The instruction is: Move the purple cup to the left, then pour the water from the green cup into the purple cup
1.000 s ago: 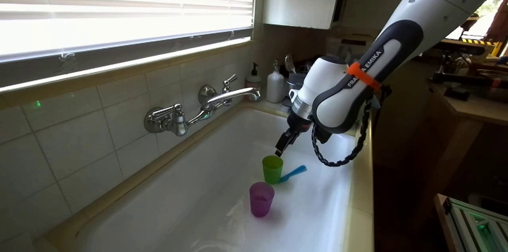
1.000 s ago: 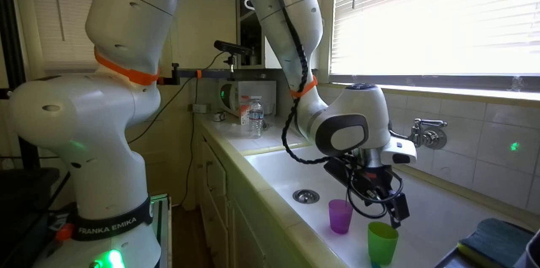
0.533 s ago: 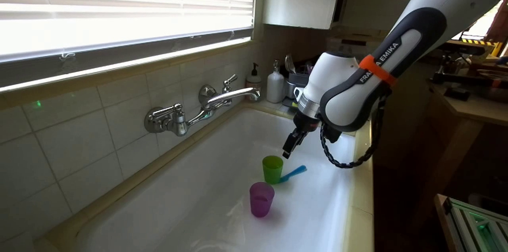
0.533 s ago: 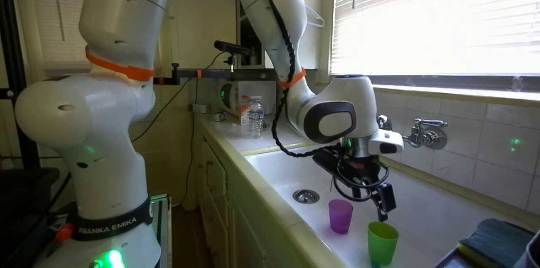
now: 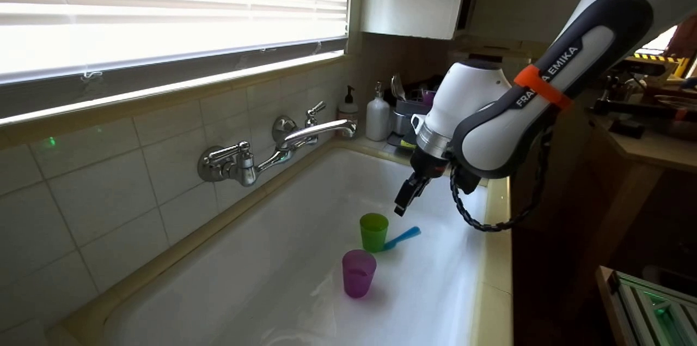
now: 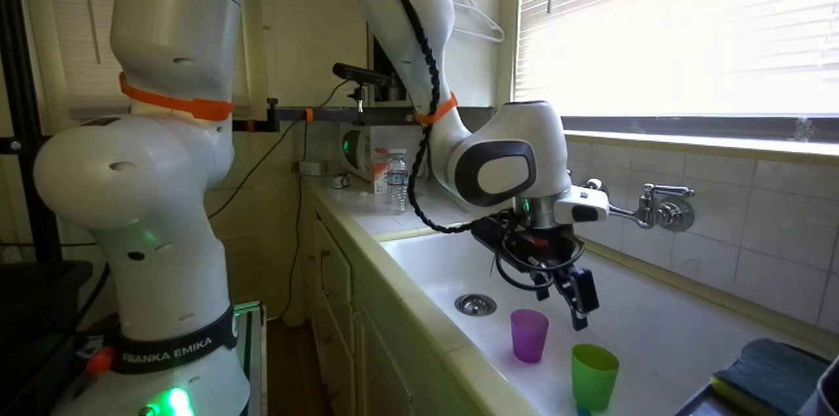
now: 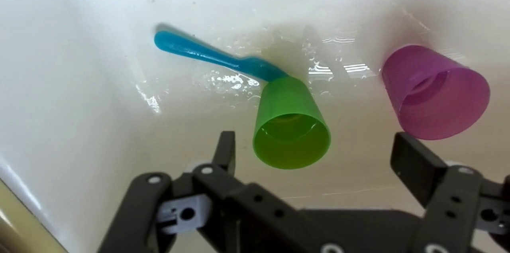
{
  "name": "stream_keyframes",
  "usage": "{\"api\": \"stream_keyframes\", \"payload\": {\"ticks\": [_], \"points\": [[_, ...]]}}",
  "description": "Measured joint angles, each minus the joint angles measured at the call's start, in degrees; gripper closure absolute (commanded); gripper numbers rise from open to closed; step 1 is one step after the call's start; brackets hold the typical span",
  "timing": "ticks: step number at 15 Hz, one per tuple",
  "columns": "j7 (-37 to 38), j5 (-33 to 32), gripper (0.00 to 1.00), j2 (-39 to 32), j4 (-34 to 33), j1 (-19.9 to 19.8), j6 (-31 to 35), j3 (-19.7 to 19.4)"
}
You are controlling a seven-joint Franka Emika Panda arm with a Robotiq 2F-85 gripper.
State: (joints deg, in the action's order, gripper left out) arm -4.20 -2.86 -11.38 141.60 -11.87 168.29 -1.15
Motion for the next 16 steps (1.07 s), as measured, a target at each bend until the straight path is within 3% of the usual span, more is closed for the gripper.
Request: {"api": "stream_keyframes", "payload": {"ticks": [16], "points": [[1.4,-1.1,0.00,9.8,6.0,3.7,-4.5,-2.1]]}}
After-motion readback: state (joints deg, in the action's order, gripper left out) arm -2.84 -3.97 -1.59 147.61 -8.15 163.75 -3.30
